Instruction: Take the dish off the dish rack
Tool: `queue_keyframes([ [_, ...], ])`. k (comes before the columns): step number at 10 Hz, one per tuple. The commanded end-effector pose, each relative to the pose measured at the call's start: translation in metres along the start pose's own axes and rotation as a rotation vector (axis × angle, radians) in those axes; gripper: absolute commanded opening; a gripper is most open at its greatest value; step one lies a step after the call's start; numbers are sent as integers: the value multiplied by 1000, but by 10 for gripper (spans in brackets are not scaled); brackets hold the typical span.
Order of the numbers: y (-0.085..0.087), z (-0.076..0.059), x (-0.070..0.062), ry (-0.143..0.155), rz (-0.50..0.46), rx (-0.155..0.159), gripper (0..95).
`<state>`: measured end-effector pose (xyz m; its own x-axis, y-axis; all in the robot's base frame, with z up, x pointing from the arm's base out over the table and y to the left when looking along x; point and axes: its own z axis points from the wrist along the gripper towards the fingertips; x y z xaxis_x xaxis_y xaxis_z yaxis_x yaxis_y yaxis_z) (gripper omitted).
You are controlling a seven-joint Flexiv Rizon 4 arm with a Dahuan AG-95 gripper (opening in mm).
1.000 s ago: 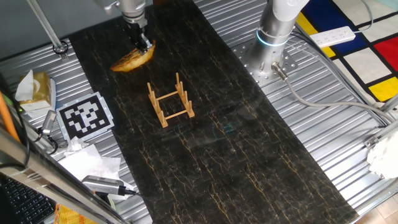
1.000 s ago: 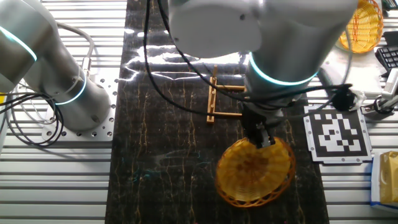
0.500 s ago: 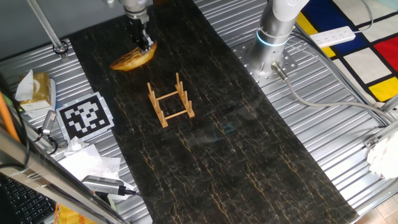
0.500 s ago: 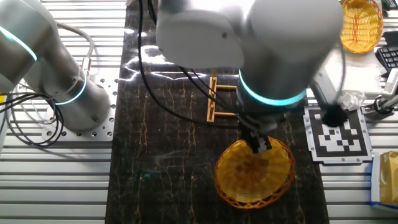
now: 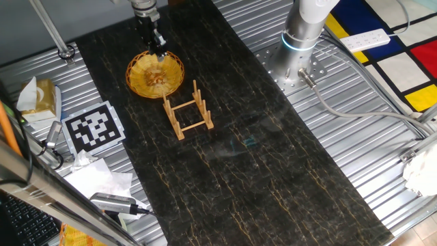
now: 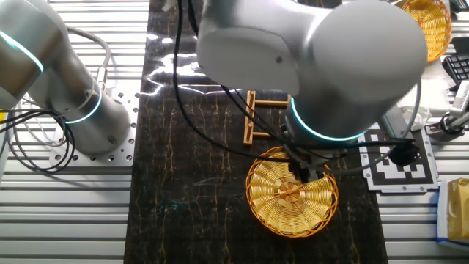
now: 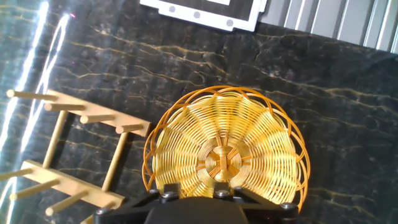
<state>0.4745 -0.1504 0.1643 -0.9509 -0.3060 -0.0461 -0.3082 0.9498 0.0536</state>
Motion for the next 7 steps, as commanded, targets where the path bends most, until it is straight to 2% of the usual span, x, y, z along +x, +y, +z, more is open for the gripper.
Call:
queue_keyframes([
  [1,0,-1,-1,7,-10,-3,570],
  [2,1,-3,-1,9,-6,1,570],
  [4,5,-18,1,27,19,-5,570],
  [6,17,-29,-6,29,68,-3,190],
  [7,27,-31,-15,28,92,0,190],
])
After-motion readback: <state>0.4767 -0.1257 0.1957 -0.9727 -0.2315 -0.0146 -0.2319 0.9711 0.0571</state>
